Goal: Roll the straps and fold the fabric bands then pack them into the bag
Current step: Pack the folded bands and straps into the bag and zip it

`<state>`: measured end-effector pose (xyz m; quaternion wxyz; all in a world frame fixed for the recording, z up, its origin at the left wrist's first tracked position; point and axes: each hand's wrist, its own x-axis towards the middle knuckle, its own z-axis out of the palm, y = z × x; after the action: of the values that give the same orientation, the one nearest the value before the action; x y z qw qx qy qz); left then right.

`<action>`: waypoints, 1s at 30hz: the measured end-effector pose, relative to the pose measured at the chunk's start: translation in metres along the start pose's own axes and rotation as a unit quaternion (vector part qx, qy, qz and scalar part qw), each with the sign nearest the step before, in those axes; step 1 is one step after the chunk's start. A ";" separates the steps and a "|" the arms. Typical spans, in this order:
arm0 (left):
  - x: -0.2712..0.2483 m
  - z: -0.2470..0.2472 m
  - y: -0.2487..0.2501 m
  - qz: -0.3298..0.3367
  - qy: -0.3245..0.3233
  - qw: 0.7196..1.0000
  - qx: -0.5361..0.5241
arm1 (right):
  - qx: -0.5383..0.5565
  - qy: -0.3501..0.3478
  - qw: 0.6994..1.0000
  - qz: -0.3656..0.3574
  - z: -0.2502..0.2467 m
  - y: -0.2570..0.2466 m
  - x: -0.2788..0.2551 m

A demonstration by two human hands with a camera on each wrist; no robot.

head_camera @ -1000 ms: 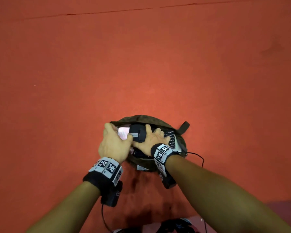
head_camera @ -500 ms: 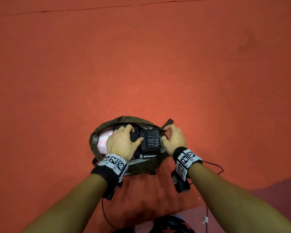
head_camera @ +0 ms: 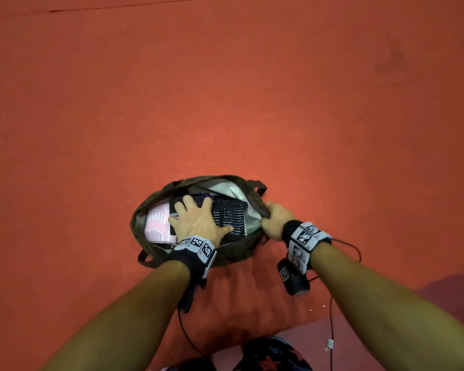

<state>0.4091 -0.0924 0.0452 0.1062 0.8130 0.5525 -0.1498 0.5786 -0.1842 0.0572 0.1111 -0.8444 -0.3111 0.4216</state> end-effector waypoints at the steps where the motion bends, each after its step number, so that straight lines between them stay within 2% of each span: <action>1: 0.005 -0.002 0.001 -0.006 -0.011 1.000 0.003 | 0.014 -0.005 1.000 -0.019 -0.019 -0.005 -0.004; 3: 0.015 -0.007 0.001 -0.032 -0.035 0.999 0.002 | 0.040 -0.023 0.998 -0.037 -0.046 -0.010 -0.013; 6: 0.023 -0.012 -0.001 -0.057 -0.053 0.997 -0.011 | 0.040 -0.030 0.997 -0.051 -0.051 -0.015 -0.025; 8: 0.017 -0.012 0.001 -0.046 -0.033 0.998 -0.001 | 0.068 -0.034 0.996 -0.049 -0.043 -0.014 -0.025; 13: -0.007 -0.016 0.006 0.018 0.066 0.997 0.032 | 0.214 -0.093 0.972 -0.010 -0.045 -0.008 -0.020; 15: -0.010 -0.023 0.006 0.031 0.089 0.995 0.042 | 0.231 -0.106 0.967 -0.008 -0.048 -0.006 -0.023; 18: -0.011 -0.036 0.005 0.020 0.079 0.995 0.056 | 0.227 -0.122 0.966 -0.017 -0.056 -0.002 -0.027; 20: -0.012 -0.044 0.006 0.033 0.090 0.994 0.047 | 0.205 -0.105 0.973 -0.033 -0.060 -0.001 -0.027; 22: -0.013 -0.047 0.011 0.101 0.113 0.988 -0.010 | 0.182 -0.079 0.978 -0.056 -0.062 0.000 -0.026; 23: -0.015 -0.047 0.015 0.146 0.106 0.981 -0.075 | 0.178 -0.072 0.979 -0.067 -0.062 -0.001 -0.027; 25: -0.021 -0.046 0.030 0.197 0.020 0.949 -0.247 | 0.180 -0.065 0.978 -0.086 -0.062 -0.003 -0.028; 27: -0.027 -0.042 0.046 0.187 -0.044 0.904 -0.382 | 0.200 -0.058 0.973 -0.097 -0.060 -0.004 -0.028; 30: -0.030 -0.035 0.062 0.116 -0.061 0.873 -0.470 | 0.209 -0.032 0.971 -0.110 -0.057 -0.004 -0.028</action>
<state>0.4609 -0.1296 0.0895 0.5259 0.7145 0.4522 0.0920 0.6088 -0.1943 0.1125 0.3209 -0.7489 -0.3110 0.4893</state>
